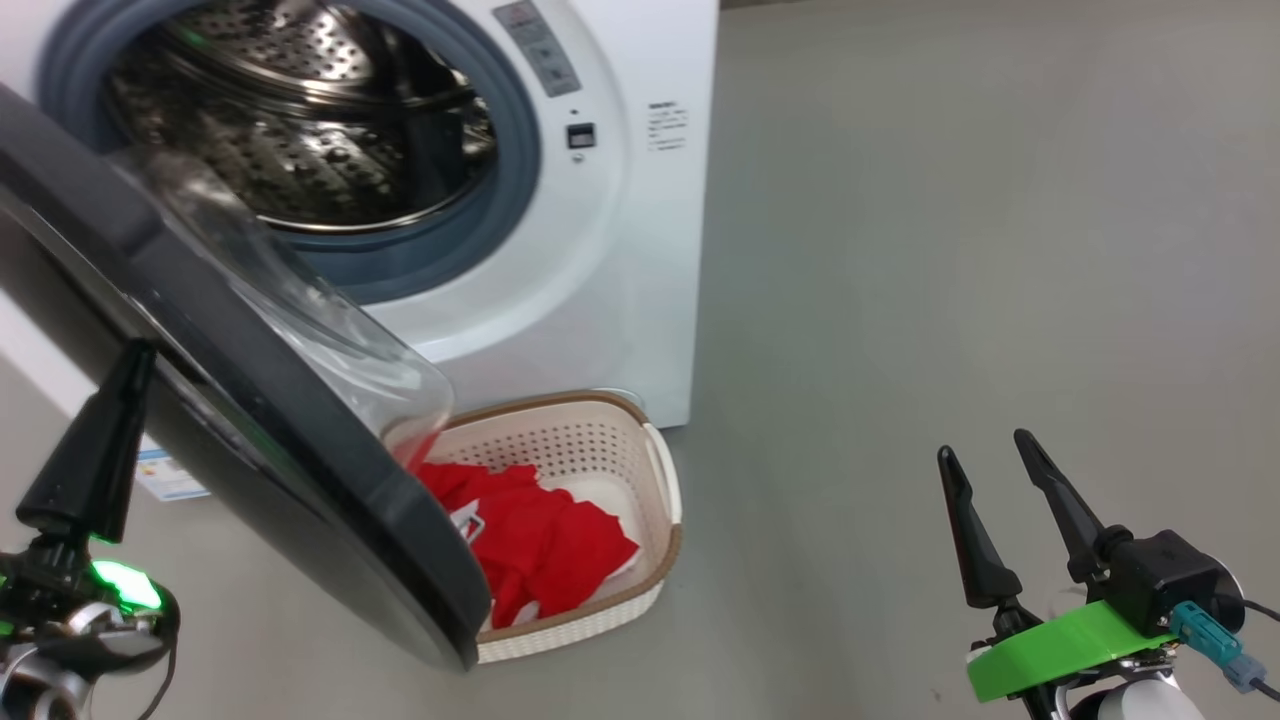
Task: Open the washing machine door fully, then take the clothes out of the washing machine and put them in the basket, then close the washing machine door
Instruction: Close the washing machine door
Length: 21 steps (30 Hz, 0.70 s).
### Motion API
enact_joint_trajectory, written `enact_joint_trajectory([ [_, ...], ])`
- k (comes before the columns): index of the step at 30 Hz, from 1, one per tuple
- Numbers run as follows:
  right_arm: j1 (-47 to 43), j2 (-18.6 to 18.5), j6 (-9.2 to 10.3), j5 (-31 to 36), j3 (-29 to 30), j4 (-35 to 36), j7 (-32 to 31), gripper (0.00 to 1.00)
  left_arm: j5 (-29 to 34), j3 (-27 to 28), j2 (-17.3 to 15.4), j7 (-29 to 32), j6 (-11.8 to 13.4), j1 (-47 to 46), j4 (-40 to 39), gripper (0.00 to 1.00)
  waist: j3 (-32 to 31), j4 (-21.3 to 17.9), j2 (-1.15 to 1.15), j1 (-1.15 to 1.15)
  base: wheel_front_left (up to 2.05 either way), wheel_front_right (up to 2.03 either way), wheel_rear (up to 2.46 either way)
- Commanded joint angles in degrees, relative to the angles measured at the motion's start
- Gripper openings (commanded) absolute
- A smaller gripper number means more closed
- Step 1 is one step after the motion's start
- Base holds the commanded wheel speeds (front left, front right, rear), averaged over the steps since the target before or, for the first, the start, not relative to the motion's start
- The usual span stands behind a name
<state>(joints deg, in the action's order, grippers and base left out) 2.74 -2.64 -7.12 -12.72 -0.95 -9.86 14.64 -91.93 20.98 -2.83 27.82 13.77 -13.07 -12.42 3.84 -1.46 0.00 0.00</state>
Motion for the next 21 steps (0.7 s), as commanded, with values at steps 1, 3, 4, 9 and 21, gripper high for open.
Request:
enact_joint_trajectory([
  [1, 2.73, -0.23, -0.36, -0.22, -1.54, 1.58, 0.36, 1.0, -0.69, 1.14, -1.09, -0.06, -0.67, -2.39, -1.17, 0.0, 0.94, -1.32, 0.0, 0.0, 0.0, 0.0, 0.0],
  [3, 2.89, -0.23, -0.36, -0.28, -1.46, 1.65, 0.36, 1.0, -0.65, 1.15, -1.01, -0.66, -1.06, -3.1, -0.55, 0.0, 1.33, -2.24, 0.0, 0.0, 0.0, 0.0, 0.0],
  [4, 2.94, -0.23, -0.36, -0.31, -1.47, 1.66, 0.36, 1.0, -0.7, 1.06, -0.96, -0.9, -1.28, -3.48, -0.15, 0.0, 1.45, -2.67, 0.0, 0.0, 0.0, 0.0, 0.0],
  [9, 3.31, -0.23, -0.36, -0.42, -1.64, 1.67, 0.36, 1.0, -0.33, 0.16, -0.74, -2.41, -2.54, -5.8, 2.24, 0.0, 2.36, -4.55, 0.0, 0.0, 0.0, 0.0, 0.0],
  [21, 4.64, -0.23, -0.36, 0.06, -1.66, 2.42, 0.36, 1.0, 2.27, -2.04, -0.57, -6.66, -7.35, -12.39, 8.18, 0.0, 5.57, -8.27, 0.0, 0.0, 0.0, 0.0, 0.0],
])
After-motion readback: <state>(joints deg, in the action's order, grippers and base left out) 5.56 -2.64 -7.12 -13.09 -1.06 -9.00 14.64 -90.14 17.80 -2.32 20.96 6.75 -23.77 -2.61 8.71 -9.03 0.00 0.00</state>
